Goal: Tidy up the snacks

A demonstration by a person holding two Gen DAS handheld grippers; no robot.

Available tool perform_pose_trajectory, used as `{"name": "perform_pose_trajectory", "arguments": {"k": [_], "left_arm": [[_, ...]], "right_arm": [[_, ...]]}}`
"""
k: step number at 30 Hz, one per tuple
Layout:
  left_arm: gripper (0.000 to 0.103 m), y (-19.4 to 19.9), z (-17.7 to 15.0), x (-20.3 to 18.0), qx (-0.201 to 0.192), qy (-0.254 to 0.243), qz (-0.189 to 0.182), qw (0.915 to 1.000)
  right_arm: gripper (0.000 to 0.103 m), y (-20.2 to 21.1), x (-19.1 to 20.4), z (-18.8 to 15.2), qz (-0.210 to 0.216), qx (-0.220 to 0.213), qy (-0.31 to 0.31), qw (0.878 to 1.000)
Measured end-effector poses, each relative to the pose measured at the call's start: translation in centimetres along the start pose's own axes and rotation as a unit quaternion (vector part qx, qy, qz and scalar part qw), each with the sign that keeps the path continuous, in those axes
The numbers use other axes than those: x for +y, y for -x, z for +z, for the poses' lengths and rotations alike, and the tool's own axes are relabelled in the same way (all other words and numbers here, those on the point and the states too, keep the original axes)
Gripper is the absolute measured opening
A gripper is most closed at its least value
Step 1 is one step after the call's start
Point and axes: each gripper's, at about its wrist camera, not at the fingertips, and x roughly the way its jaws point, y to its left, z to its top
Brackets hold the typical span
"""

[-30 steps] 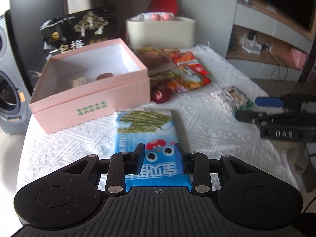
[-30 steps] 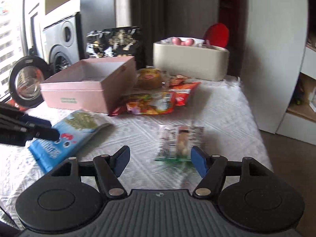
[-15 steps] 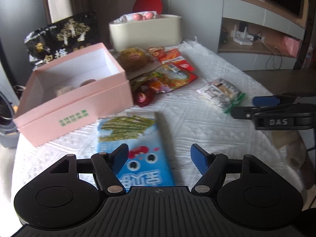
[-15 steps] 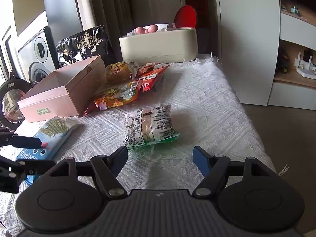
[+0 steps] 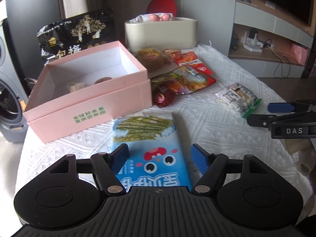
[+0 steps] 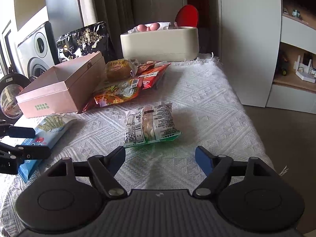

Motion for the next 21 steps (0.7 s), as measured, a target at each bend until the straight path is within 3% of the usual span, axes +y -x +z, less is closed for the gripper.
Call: {"name": "perform_pose_trajectory", "arguments": {"k": [3,8,12,17,21], "left_arm": [[0.076,-0.2,0.0,1.4,0.000,0.017,0.022,0.9996],[0.080,-1.5,-0.3,3.5,0.032,0.093,-0.066,0.9930],[0.087,-1.9,-0.2,2.5,0.027,0.069,-0.064,0.9952],[0.096,-2.5,-0.4,0.1,0.031,0.004,-0.037,0.9988],[0.096,-2.7,-0.3,0.5,0.025,0.006,-0.049,0.9985]], "right_arm": [[0.080,-0.1,0.3,0.0,-0.005,0.002,0.008,1.000],[0.081,-0.1,0.4,0.0,-0.006,0.004,0.012,1.000],[0.082,-0.2,0.6,0.0,-0.008,0.006,0.017,1.000],[0.084,-0.3,0.9,0.0,-0.012,0.009,0.025,1.000],[0.086,-0.3,1.1,0.0,-0.010,0.013,0.035,0.999]]}}
